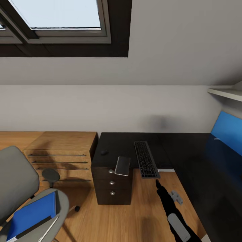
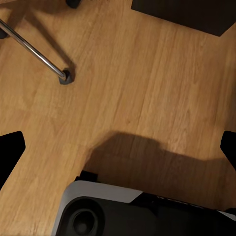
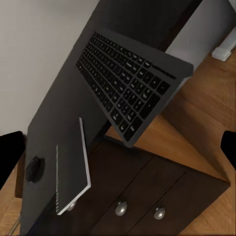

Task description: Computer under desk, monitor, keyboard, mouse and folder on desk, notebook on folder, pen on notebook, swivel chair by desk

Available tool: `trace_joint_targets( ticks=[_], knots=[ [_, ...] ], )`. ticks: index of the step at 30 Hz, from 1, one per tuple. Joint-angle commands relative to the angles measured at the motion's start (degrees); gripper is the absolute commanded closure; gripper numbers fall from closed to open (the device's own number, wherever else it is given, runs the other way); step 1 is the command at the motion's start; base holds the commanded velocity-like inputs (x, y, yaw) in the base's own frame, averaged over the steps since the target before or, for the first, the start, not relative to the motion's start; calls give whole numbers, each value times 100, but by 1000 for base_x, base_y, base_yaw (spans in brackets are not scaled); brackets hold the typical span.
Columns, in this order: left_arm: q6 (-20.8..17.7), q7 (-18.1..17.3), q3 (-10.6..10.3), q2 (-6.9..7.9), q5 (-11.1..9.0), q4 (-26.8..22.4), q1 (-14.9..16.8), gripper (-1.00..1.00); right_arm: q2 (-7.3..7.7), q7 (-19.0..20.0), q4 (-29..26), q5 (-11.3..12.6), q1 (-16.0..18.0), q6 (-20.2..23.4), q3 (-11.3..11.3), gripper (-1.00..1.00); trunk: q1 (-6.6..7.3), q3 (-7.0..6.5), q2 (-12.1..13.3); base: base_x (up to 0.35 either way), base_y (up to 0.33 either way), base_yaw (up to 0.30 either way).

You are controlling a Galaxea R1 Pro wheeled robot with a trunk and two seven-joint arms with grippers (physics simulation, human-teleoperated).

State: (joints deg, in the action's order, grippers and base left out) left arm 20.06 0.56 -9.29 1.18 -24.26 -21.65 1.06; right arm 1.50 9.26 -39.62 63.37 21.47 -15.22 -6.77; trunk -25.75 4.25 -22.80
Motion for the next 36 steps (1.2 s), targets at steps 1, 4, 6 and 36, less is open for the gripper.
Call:
trace_joint_targets(
  ticks=[1,4,6,36],
  knots=[
    [24,6,-47,5,-61,3,6,-100,13,31,-19,96,6,-10,-28,-100,-3,13,-12,0,0,0],
    [24,6,-47,5,-61,3,6,-100,19,83,-71,161,6,44,-15,-100,-3,13,-12,0,0,0],
    [24,6,-47,5,-61,3,5,-100,18,131,-89,187,6,64,-9,-100,-3,13,-12,0,0,0],
    [24,6,-38,-1,-70,-23,4,-100,43,695,-134,237,6,138,-3,-100,-25,30,-52,0,0,0]
  ],
)
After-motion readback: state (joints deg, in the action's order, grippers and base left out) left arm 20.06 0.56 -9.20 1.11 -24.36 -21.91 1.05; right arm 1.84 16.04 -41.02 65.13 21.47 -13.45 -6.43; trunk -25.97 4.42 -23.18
